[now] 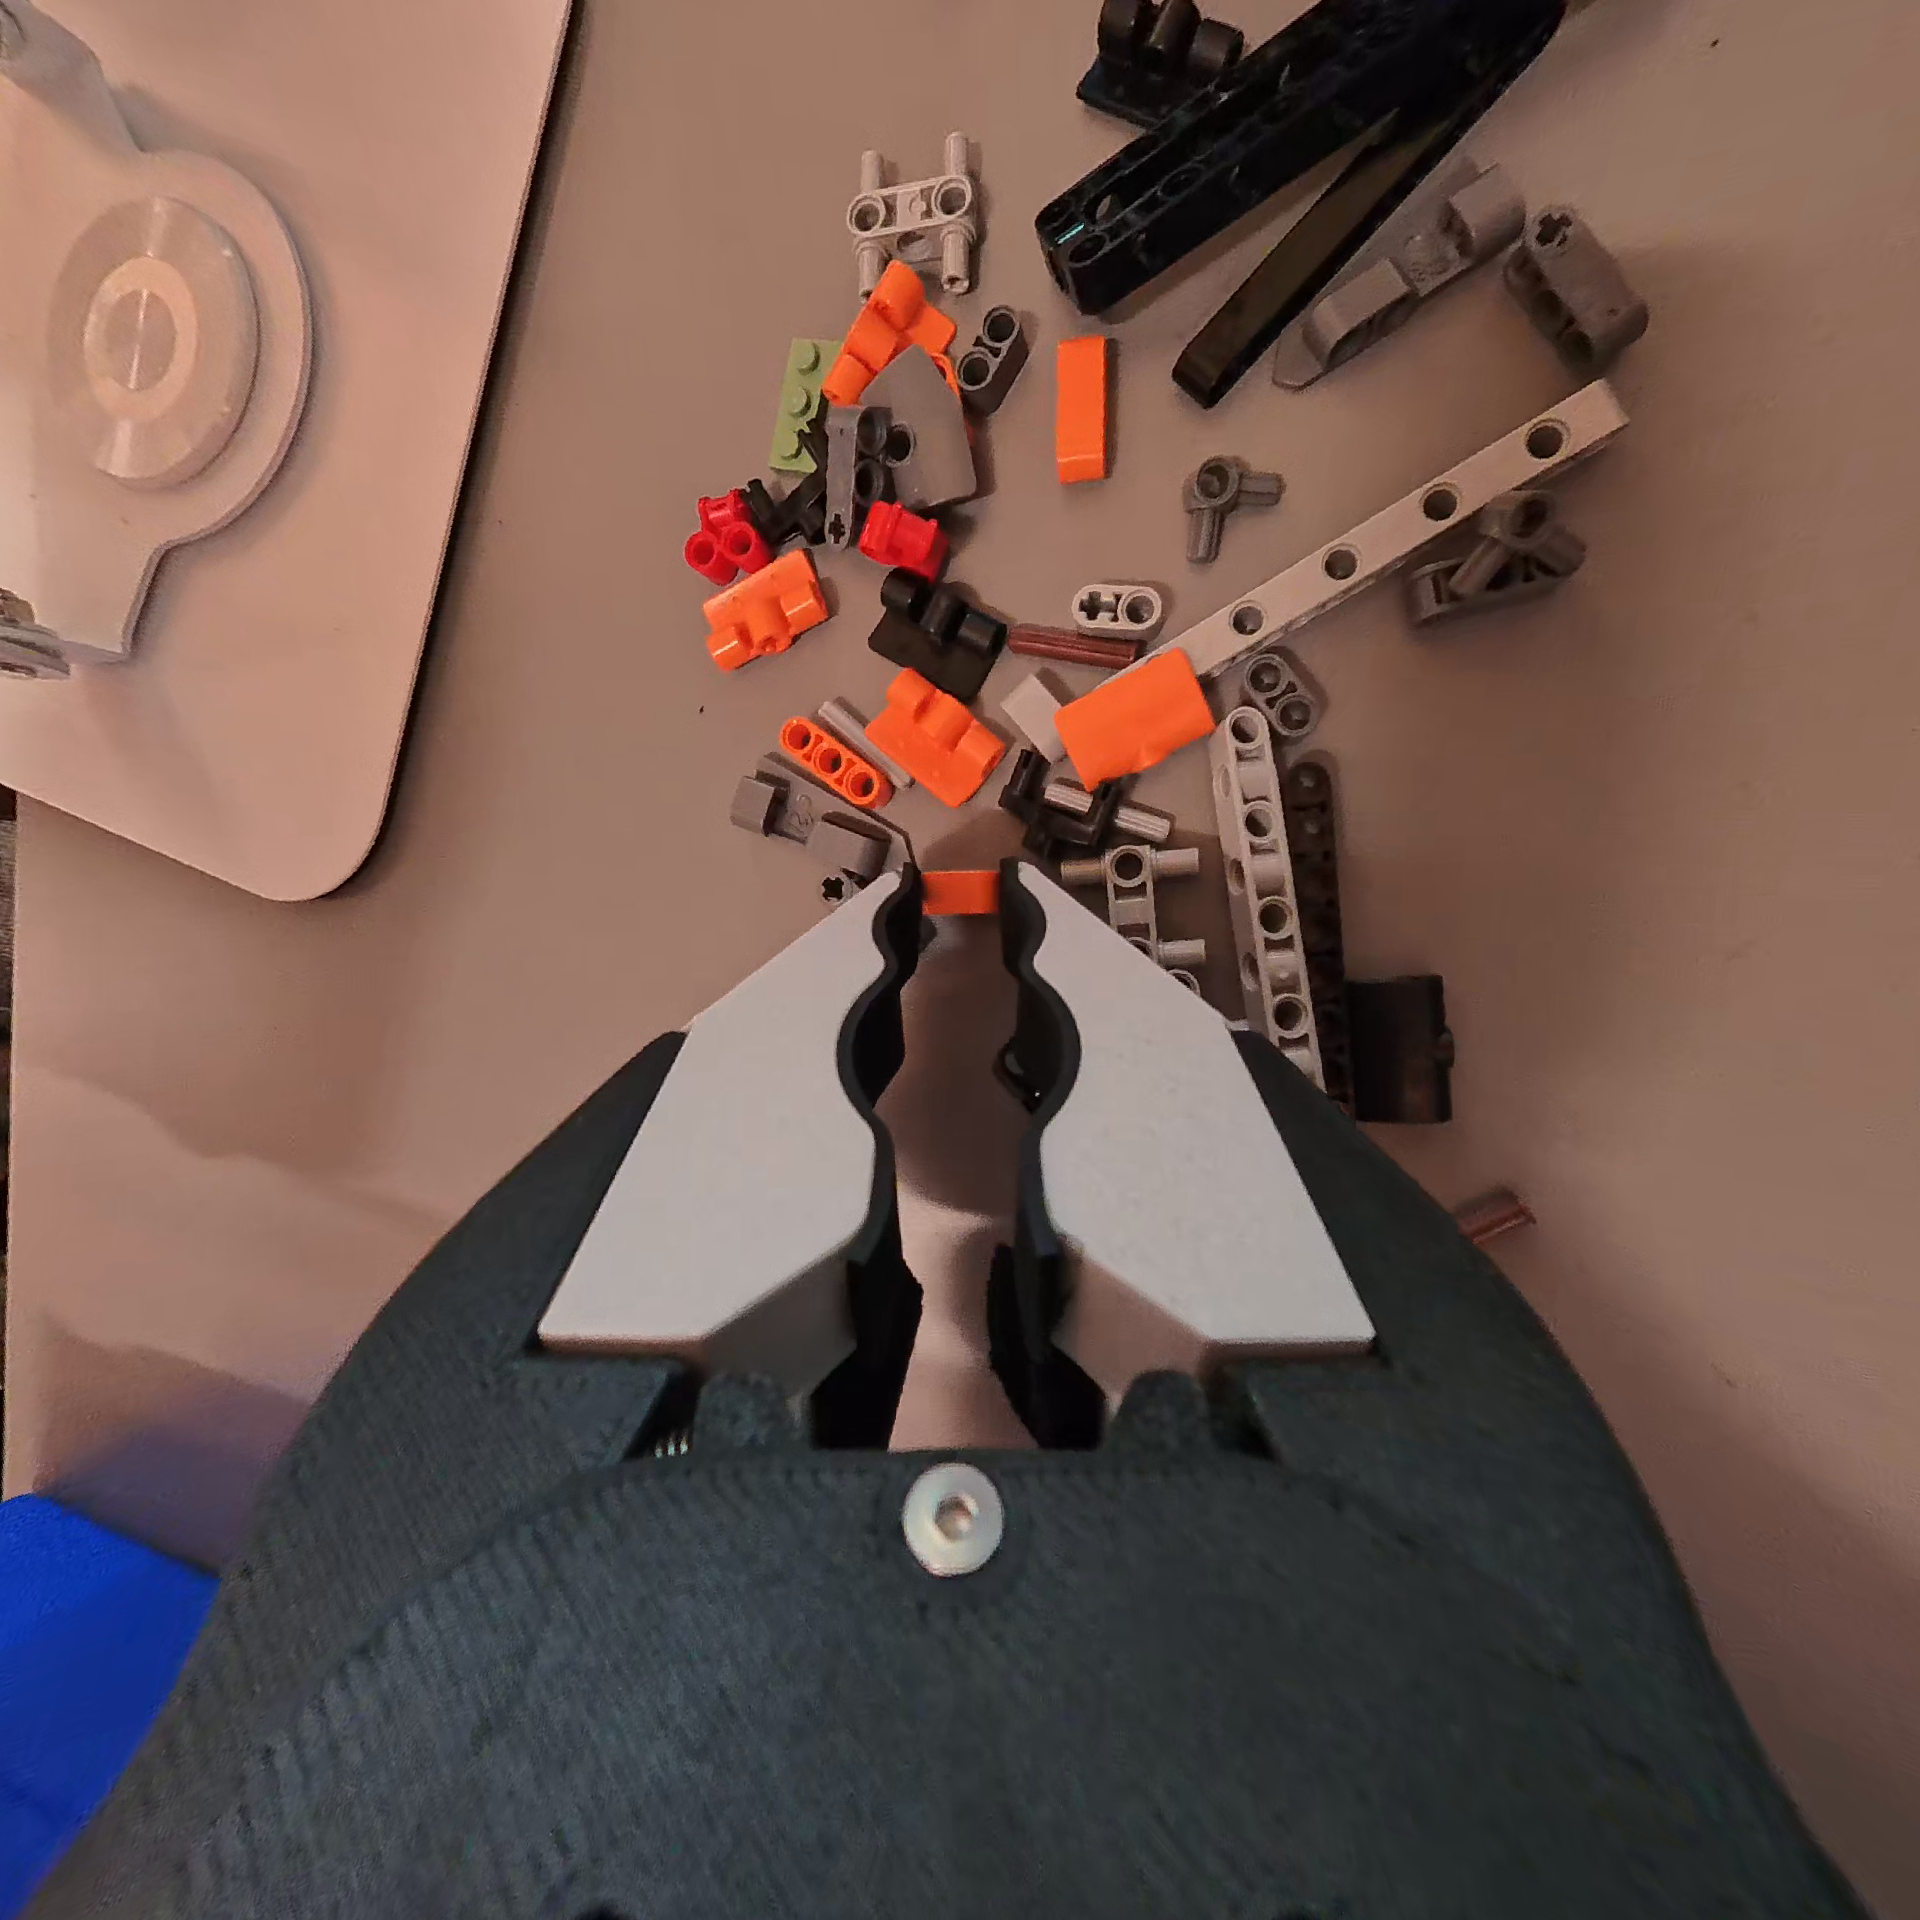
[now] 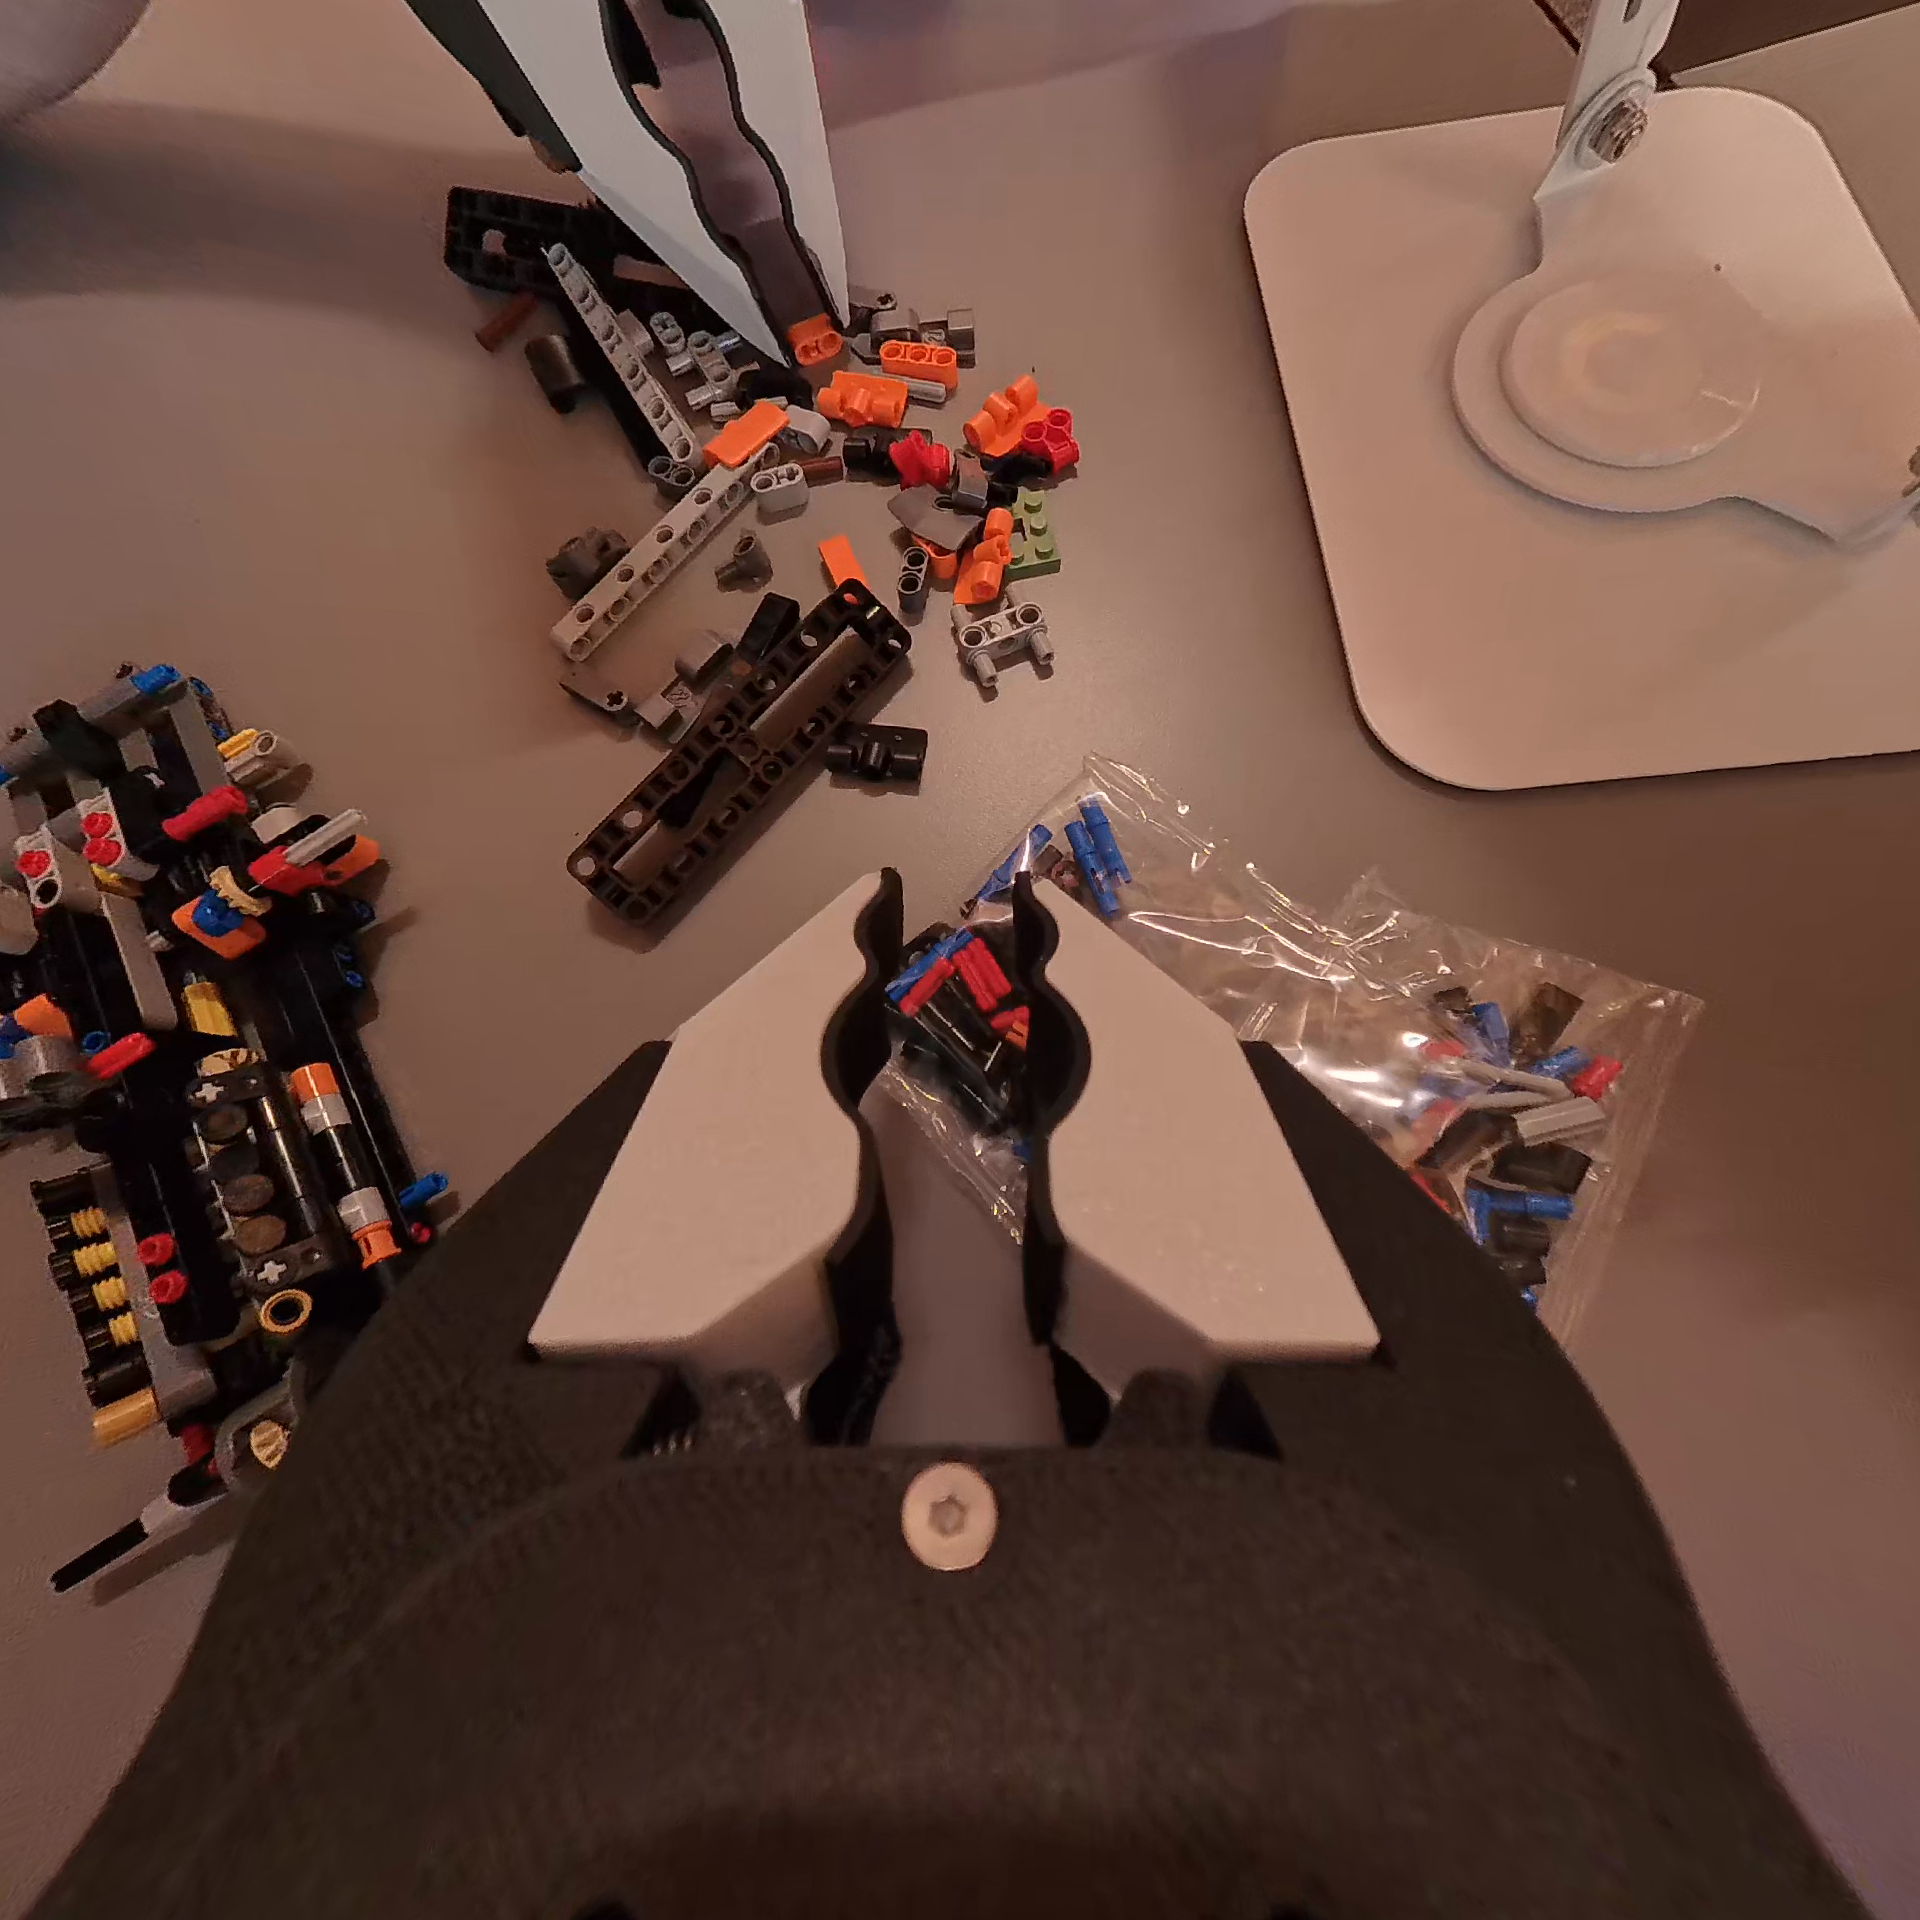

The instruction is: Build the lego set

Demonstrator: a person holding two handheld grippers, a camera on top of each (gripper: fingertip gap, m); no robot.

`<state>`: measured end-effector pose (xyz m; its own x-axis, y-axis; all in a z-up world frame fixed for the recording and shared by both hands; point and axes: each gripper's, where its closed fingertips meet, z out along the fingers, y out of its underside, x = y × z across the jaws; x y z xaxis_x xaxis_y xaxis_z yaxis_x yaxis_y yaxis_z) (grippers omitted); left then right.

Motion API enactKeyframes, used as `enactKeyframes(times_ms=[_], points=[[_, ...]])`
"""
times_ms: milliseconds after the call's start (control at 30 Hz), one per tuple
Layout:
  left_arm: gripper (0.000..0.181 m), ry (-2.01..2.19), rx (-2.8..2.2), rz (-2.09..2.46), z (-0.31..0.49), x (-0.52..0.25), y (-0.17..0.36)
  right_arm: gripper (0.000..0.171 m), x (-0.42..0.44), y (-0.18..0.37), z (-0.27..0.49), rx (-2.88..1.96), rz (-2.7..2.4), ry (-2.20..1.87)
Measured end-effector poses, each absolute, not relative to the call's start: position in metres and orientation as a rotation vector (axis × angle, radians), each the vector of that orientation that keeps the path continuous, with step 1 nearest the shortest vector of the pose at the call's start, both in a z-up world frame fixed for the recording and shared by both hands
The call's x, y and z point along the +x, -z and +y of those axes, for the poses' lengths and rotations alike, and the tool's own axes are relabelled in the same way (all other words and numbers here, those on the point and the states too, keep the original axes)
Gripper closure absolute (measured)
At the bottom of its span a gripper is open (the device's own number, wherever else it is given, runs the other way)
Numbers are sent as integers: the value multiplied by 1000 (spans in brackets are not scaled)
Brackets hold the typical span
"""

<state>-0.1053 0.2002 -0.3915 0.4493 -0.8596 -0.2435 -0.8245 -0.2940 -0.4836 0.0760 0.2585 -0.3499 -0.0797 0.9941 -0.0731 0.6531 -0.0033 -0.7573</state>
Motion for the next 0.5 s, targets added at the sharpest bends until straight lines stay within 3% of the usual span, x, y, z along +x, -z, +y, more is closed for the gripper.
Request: enactKeyframes(times_ms=[500], points=[[168, 375, -2191, 1201, 203, -103, 382, 153, 77, 346, 258, -1691, -1774, -895]])
